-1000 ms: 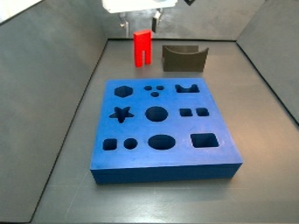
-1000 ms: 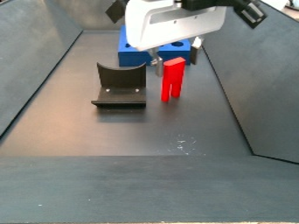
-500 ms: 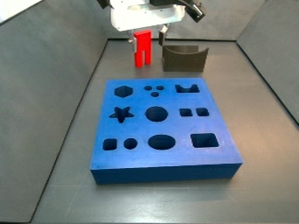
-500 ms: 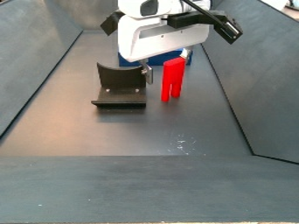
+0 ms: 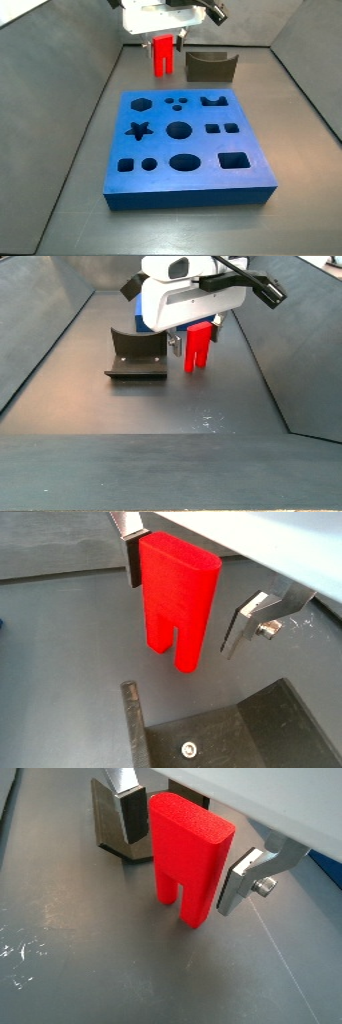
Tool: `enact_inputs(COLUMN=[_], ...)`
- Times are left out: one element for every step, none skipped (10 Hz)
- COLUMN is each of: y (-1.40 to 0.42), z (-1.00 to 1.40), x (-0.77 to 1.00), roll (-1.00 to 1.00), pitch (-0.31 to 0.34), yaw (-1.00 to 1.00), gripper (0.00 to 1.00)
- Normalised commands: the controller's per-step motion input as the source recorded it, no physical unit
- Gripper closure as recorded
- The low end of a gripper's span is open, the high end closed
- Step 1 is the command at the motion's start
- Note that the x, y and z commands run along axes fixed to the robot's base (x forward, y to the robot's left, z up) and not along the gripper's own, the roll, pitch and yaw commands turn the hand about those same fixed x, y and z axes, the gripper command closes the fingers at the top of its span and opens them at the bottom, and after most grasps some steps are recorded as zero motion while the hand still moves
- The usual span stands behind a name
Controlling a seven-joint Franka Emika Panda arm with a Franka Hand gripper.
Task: Pick up the square-circle object. Move up. Move to above the board. Insert the square-circle object.
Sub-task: Pick up the square-circle object.
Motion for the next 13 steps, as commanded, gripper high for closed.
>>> enact_inputs(y=[0.00,0.00,0.00,0.00,0.00,0.00,0.00,0.00,0.00,0.00,0.00,0.00,0.00], z=[0.00,0.00,0.00,0.00,0.00,0.00,0.00,0.00,0.00,0.00,0.00,0.00,0.00], x=[0.00,0.00,0.00,0.00,0.00,0.00,0.00,0.00,0.00,0.00,0.00,0.00,0.00], roll=[0.00,0.00,0.00,0.00,0.00,0.00,0.00,0.00,0.00,0.00,0.00,0.00,0.00], pitch=[0.000,0.000,0.000,0.000,0.000,0.000,0.000,0.000,0.000,0.000,0.000,0.000,0.000], yaw=[0.00,0.00,0.00,0.00,0.00,0.00,0.00,0.00,0.00,0.00,0.00,0.00,0.00], gripper=[1.00,1.00,1.00,1.00,1.00,1.00,1.00,1.00,1.00,1.00,1.00,1.00,1.00])
